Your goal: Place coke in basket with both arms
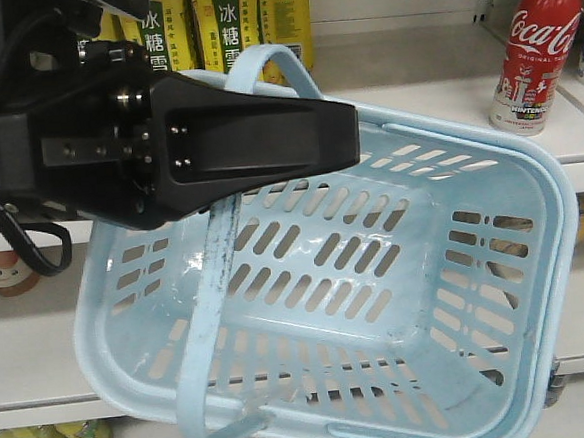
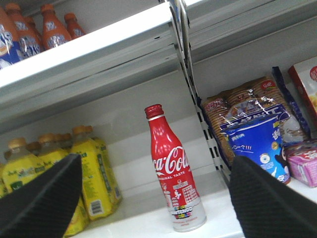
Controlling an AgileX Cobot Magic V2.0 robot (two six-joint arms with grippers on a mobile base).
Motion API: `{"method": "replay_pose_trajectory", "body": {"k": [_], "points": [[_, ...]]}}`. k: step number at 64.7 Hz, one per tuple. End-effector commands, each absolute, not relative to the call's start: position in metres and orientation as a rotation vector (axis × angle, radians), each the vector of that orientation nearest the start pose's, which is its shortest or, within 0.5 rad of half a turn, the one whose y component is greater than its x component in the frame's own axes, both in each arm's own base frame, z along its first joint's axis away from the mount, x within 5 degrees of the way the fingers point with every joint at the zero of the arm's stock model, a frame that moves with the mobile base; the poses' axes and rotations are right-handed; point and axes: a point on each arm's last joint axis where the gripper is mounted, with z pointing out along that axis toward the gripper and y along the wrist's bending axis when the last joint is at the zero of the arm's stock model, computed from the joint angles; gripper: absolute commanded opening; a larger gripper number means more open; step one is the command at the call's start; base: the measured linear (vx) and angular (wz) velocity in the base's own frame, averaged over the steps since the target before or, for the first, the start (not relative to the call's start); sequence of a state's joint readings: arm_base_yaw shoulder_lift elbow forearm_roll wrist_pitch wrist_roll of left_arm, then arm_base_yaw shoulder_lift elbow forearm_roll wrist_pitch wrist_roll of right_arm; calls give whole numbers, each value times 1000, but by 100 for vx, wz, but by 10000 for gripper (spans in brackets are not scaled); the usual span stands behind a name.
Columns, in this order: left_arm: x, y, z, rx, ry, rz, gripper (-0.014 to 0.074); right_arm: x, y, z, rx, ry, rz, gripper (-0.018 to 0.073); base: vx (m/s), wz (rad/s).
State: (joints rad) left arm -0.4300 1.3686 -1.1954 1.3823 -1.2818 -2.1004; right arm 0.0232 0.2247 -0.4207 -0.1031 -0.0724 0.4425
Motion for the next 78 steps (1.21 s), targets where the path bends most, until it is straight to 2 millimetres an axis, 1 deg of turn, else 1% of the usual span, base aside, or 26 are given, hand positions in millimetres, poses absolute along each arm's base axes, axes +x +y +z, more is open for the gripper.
{"method": "replay_pose_trajectory", "body": {"k": [1, 8, 12, 19, 30, 41, 46, 55, 60, 68, 73, 78], "points": [[186, -181, 442, 934, 1356, -1956, -6, 60, 3, 376, 116, 1180, 249, 587, 0, 0], [186, -181, 442, 934, 1356, -1956, -6, 74, 3, 395, 71, 1212, 179, 582, 0, 0], [186, -181, 442, 934, 1356, -1956, -6, 85, 4, 404, 44, 1228, 143, 582, 0, 0], [186, -181, 442, 934, 1356, -1956, -6, 107, 5, 415, 36, 1267, 130, 582, 0, 0], [186, -181, 442, 934, 1356, -1956, -6, 142, 6, 418, 34, 1333, 132, 582, 0, 0], [186, -181, 442, 934, 1356, -1956, -6, 169, 8, 426, 7, 1339, 127, 582, 0, 0], [186, -181, 442, 934, 1356, -1956, -6, 177, 10, 427, 17, 1350, 157, 582, 0, 0], [186, -181, 442, 934, 1356, -1956, -6, 189, 28, 426, -117, 1362, 167, 582, 0, 0], [186, -181, 442, 934, 1356, -1956, -6, 194, 37, 432, -195, 1346, 147, 582, 0, 0], [186, -181, 442, 934, 1356, -1956, -6, 202, 35, 444, -148, 1364, 154, 582, 0, 0], [186, -181, 442, 934, 1356, -1956, -6, 208, 34, 447, -135, 1400, 128, 582, 0, 0], [186, -181, 442, 934, 1356, -1956, -6, 213, 34, 452, -142, 1390, 123, 582, 0, 0]]}}
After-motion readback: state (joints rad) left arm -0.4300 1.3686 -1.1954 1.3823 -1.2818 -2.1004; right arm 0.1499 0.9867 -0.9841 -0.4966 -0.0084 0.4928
